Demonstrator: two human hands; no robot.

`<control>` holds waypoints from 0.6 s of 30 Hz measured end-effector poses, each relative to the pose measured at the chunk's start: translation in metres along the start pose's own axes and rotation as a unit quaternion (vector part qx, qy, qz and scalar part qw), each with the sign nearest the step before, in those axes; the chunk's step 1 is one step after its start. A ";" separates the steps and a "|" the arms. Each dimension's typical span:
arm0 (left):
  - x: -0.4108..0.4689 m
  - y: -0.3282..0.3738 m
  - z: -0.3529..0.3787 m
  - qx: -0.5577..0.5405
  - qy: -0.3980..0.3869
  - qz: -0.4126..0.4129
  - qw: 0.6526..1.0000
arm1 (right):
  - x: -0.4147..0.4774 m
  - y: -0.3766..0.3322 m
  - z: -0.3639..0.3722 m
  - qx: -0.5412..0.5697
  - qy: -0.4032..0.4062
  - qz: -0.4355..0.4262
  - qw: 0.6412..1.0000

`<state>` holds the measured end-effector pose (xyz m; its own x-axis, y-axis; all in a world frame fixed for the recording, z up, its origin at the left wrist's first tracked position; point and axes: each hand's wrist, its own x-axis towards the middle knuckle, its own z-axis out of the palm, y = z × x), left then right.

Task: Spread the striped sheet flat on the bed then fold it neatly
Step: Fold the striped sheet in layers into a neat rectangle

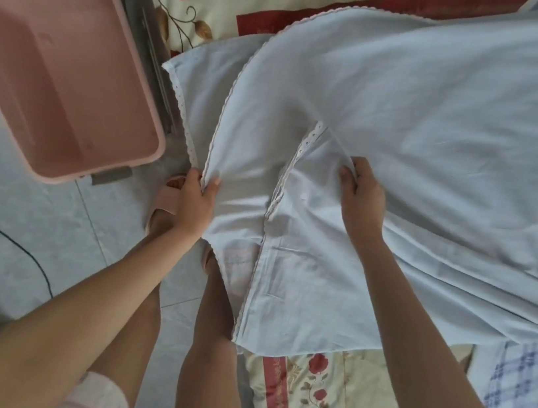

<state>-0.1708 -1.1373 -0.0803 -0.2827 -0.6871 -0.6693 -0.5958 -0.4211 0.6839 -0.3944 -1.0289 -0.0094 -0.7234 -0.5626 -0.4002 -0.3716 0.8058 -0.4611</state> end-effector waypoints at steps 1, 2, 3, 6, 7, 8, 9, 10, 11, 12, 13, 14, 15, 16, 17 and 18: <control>-0.003 -0.002 0.000 0.017 0.005 0.016 1.000 | -0.001 -0.004 -0.007 -0.001 0.022 -0.013 1.000; -0.007 -0.004 -0.001 0.037 0.006 0.027 0.999 | 0.001 -0.008 -0.014 0.004 0.037 -0.023 0.999; -0.009 -0.008 -0.002 0.055 0.008 0.038 0.998 | 0.004 -0.011 -0.020 0.015 0.040 -0.028 0.999; -0.018 -0.015 -0.005 0.100 0.011 0.052 0.994 | 0.022 -0.021 -0.036 0.040 -0.012 -0.053 0.998; -0.019 -0.016 -0.006 0.105 0.009 0.052 0.993 | 0.027 -0.024 -0.038 0.033 -0.034 -0.066 0.997; -0.020 -0.016 -0.007 0.104 0.005 0.045 0.994 | 0.032 -0.028 -0.038 0.025 -0.051 -0.079 0.995; -0.019 -0.015 -0.007 0.105 0.002 0.035 0.994 | 0.036 -0.031 -0.037 0.018 -0.059 -0.086 0.994; -0.016 -0.015 -0.008 0.107 -0.002 0.028 0.994 | 0.039 -0.034 -0.035 0.013 -0.062 -0.092 0.994; -0.014 -0.015 -0.010 0.111 -0.006 0.022 0.993 | 0.043 -0.038 -0.033 0.011 -0.065 -0.096 0.993; -0.011 -0.014 -0.012 0.115 -0.016 0.017 0.993 | 0.044 -0.041 -0.030 0.012 -0.065 -0.098 0.993; -0.006 -0.011 -0.015 0.110 -0.029 0.016 0.993 | 0.046 -0.045 -0.027 0.017 -0.065 -0.099 0.993; -0.003 -0.005 -0.016 0.095 -0.044 0.019 0.994 | 0.046 -0.048 -0.026 0.026 -0.063 -0.095 0.993; 0.001 0.001 -0.016 0.073 -0.055 0.020 0.996 | 0.046 -0.052 -0.025 0.039 -0.063 -0.092 0.993; 0.006 0.008 -0.016 0.042 -0.060 0.022 0.997 | 0.043 -0.058 -0.026 0.052 -0.066 -0.091 0.992; 0.011 0.013 -0.015 0.014 -0.061 0.023 0.998 | 0.040 -0.065 -0.029 0.065 -0.074 -0.097 0.990; 0.016 0.016 -0.015 -0.004 -0.064 0.030 0.997 | 0.036 -0.075 -0.032 0.077 -0.092 -0.109 0.987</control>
<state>-0.1733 -1.1633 -0.0758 -0.4115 -0.6296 -0.6589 -0.5699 -0.3864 0.7252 -0.4111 -1.1034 0.0359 -0.5134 -0.7550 -0.4079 -0.4043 0.6321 -0.6610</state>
